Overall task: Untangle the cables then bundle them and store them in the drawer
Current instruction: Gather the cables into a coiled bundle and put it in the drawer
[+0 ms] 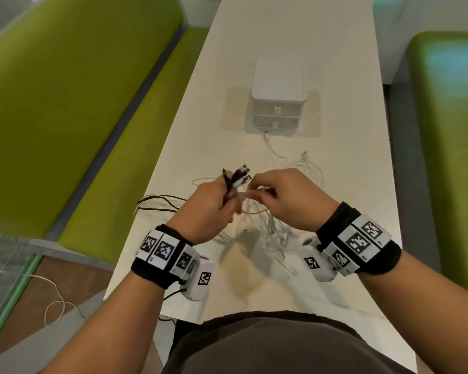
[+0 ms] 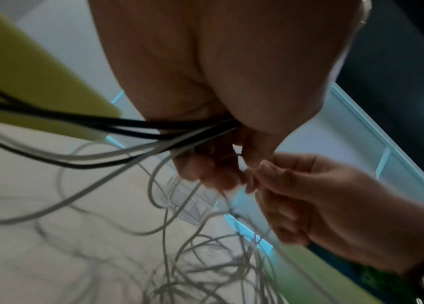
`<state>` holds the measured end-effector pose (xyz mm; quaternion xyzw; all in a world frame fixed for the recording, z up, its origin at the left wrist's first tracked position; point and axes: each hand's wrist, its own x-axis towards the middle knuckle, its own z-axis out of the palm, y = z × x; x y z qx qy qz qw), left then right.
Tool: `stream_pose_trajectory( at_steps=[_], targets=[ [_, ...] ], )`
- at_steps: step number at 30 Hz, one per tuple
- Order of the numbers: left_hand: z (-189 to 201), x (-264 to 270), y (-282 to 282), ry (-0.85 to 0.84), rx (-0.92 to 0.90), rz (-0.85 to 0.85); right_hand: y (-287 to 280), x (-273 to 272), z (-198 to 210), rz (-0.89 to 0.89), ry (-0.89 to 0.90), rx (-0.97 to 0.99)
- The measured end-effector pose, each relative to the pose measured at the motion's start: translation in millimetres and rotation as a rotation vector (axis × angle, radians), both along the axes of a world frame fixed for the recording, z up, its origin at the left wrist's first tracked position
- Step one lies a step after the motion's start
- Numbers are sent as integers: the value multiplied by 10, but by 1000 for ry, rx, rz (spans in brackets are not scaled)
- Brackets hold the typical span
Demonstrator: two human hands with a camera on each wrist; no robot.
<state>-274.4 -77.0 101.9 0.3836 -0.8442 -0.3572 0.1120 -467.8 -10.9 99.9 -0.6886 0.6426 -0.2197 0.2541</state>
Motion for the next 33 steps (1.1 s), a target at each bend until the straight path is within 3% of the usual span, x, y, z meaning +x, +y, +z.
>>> stream_pose_trajectory(
  at_steps=[2, 5, 8, 12, 15, 19, 22, 25, 29, 31, 33],
  targets=[
    [13, 25, -31, 23, 2, 63, 15, -72, -8, -123, -28, -6],
    [66, 111, -131, 151, 32, 210, 50, -165, -29, -157, 136, 120],
    [84, 205, -268, 245, 90, 364, 68, -227, -73, -136, -41, 125],
    [125, 289, -284, 65, 67, 358, 108, -223, -47, -196, -271, 34],
    [193, 447, -382, -32, -45, 501, 144, -224, -47, -172, -350, 47],
    [322, 859, -617, -259, -425, 758, 194, -282, -168, -41, -183, 214],
    [412, 1041, -683, -282, -538, 852, 195, -287, -259, 0, -33, 189],
    [378, 944, -668, -253, -459, 778, 142, -301, -288, -39, 39, 66],
    [337, 674, -481, -76, -294, 626, 55, -303, -193, -17, 27, 85],
    [306, 550, -387, -23, -192, 522, 60, -244, -206, -4, 45, -60],
    [189, 434, -319, -73, -147, 363, 78, -141, -257, 42, 95, -146]
  ],
)
